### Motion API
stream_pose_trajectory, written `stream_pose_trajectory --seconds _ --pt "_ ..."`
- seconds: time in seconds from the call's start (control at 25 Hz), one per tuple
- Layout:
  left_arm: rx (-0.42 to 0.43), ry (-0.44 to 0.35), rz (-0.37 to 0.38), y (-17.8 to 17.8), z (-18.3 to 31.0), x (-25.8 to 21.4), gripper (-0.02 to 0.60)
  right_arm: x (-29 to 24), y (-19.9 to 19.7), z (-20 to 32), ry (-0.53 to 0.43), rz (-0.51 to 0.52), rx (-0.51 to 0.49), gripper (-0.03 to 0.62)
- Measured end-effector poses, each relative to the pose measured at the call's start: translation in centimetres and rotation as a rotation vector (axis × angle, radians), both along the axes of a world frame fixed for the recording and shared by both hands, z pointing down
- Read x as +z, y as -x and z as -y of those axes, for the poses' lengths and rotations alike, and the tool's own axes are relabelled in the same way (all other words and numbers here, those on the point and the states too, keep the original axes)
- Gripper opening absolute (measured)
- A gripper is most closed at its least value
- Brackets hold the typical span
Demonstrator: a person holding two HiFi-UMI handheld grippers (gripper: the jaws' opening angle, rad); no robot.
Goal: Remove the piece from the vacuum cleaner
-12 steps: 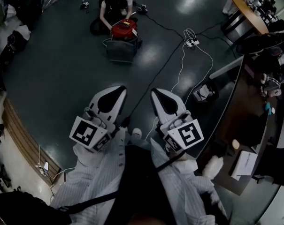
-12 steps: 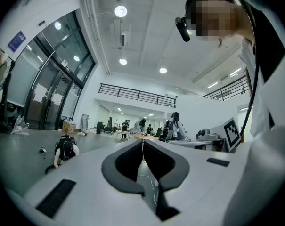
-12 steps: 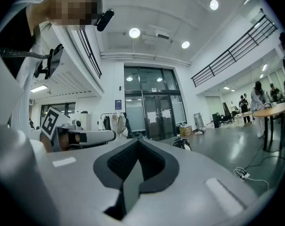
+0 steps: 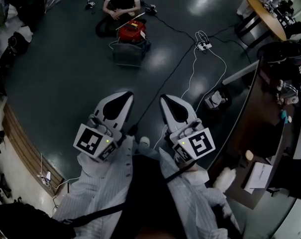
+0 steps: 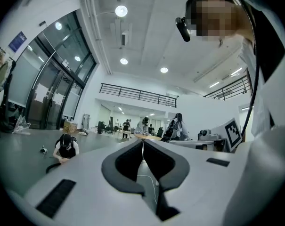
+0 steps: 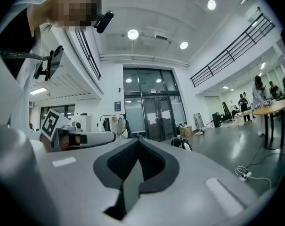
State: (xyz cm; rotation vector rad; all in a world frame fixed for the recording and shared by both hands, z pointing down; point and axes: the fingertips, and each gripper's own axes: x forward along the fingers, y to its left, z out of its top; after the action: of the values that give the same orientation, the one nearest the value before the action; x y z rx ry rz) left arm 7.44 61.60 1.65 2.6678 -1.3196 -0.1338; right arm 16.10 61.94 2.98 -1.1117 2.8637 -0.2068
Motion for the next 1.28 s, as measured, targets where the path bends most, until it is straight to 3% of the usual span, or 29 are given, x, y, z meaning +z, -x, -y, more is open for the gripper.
stream_pose_trajectory --seconds 0.32,0.6,0.92,1.12,1.28 --pt "-0.041 0.020 0.038 0.7 1.2 1.6 0.014 1.7 -0.5 2.0 0.030 0.019 -0.011 0.002" --pt "-0.102 0.047 0.055 5.0 6.6 3.5 0.014 4.1 2.7 7.6 0.084 0.005 -0.046 0.002" --pt "-0.037 0.091 0.097 12.5 20.8 5.9 0.014 6.2 10.7 22.7 0.116 0.001 -0.014 0.002" --pt "0.026 0.122 0.095 17.6 30.9 6.0 0.014 6.3 16.0 33.2 0.116 -0.019 0.073 0.002" --pt "0.093 0.163 0.113 19.2 37.6 7.9 0.014 7.0 17.3 39.8 0.115 -0.022 0.146 0.002"
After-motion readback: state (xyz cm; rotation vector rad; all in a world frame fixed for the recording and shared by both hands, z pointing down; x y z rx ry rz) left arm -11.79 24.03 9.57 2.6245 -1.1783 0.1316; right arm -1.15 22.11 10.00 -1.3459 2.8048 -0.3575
